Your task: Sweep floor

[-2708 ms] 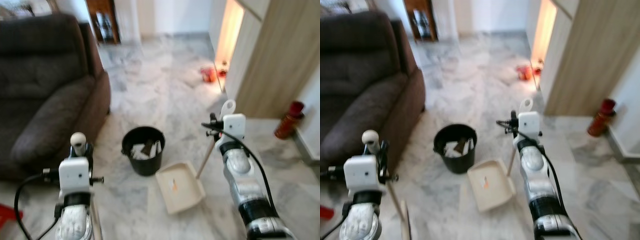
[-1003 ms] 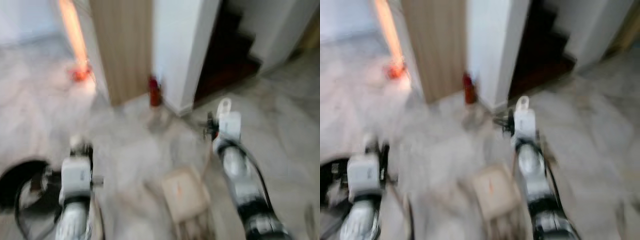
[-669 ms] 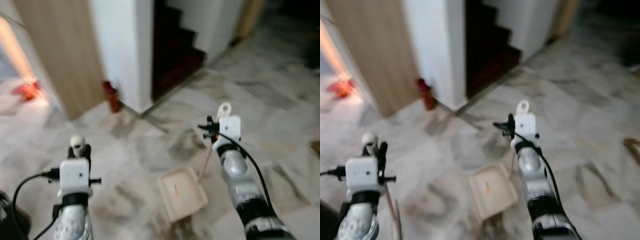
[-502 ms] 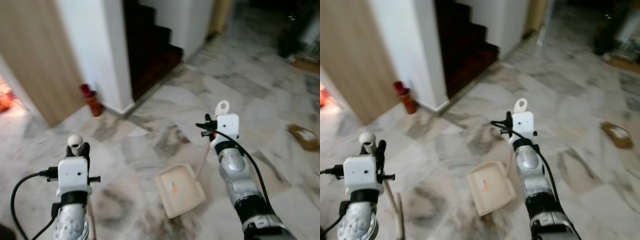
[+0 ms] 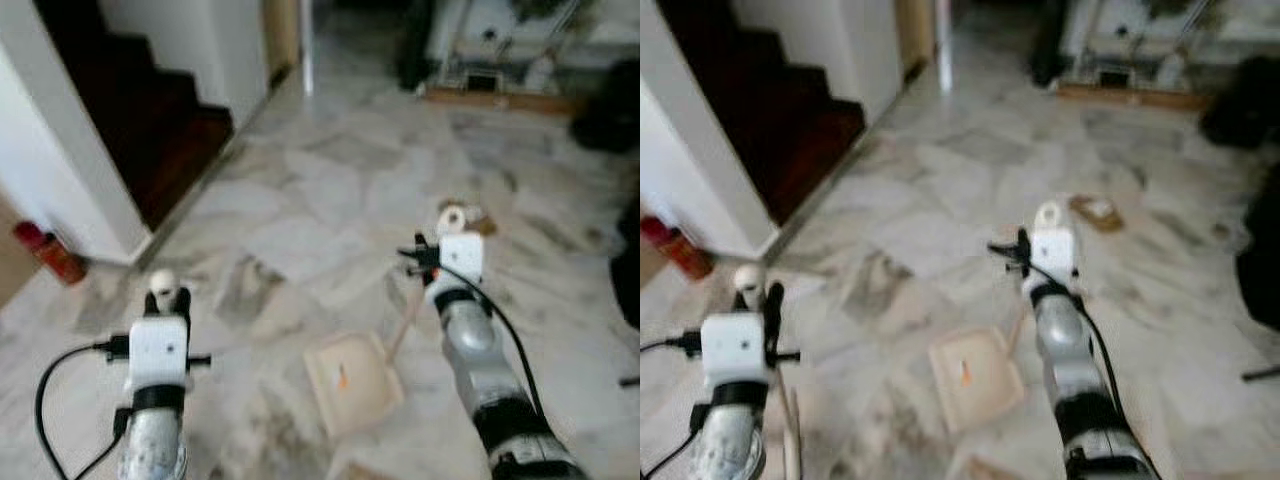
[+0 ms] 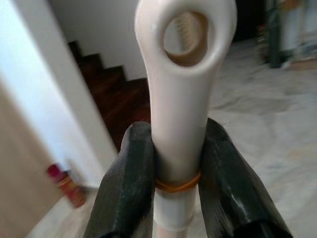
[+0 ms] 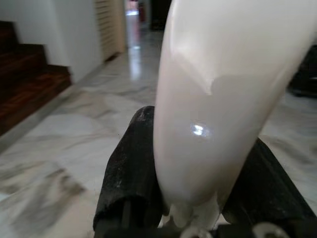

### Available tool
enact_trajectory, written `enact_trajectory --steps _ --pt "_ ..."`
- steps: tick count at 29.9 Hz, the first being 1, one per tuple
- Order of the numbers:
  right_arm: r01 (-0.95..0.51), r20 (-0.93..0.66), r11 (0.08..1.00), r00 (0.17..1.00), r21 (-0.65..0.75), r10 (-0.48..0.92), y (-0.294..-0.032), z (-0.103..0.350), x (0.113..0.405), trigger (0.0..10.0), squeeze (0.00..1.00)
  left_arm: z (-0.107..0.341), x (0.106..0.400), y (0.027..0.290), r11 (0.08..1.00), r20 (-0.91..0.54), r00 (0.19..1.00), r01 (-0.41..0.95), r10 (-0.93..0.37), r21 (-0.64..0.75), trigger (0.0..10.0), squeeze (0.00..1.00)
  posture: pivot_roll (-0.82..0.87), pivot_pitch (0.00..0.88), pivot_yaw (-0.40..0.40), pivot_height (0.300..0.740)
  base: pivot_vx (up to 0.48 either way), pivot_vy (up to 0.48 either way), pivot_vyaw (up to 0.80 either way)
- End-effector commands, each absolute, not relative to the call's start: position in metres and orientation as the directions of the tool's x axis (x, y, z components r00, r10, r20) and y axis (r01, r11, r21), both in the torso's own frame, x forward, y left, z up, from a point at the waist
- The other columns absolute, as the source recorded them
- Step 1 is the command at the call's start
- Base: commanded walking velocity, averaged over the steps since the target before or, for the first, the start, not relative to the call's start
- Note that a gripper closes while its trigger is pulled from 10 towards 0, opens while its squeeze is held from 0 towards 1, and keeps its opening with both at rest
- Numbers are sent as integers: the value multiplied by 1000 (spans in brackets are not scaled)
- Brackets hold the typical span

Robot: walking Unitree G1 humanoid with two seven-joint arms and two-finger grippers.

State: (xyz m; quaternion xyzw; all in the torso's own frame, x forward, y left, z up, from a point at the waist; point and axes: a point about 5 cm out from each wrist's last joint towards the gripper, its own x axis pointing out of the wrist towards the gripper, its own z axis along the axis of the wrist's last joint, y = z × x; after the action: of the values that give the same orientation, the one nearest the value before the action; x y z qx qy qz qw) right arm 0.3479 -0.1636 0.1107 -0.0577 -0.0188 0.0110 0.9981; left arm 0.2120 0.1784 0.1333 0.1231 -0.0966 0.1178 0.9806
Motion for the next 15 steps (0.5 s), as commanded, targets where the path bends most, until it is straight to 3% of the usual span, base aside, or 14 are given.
enact_trajectory --steps 1,12,15 --pt "-28 91 992 995 -120 40 -158 124 352 10000 0 140 211 181 937 253 945 -267 208 227 10000 0 -119 54 51 740 0 0 -800" --pt "-30 106 994 994 -107 42 -158 124 350 10000 0 140 212 181 939 253 945 -264 206 222 10000 0 -125 56 51 740 0 0 -800" --pt "-35 126 992 991 -119 51 -157 126 347 10000 0 140 211 182 939 253 945 -265 208 218 10000 0 -125 56 51 740 0 0 0"
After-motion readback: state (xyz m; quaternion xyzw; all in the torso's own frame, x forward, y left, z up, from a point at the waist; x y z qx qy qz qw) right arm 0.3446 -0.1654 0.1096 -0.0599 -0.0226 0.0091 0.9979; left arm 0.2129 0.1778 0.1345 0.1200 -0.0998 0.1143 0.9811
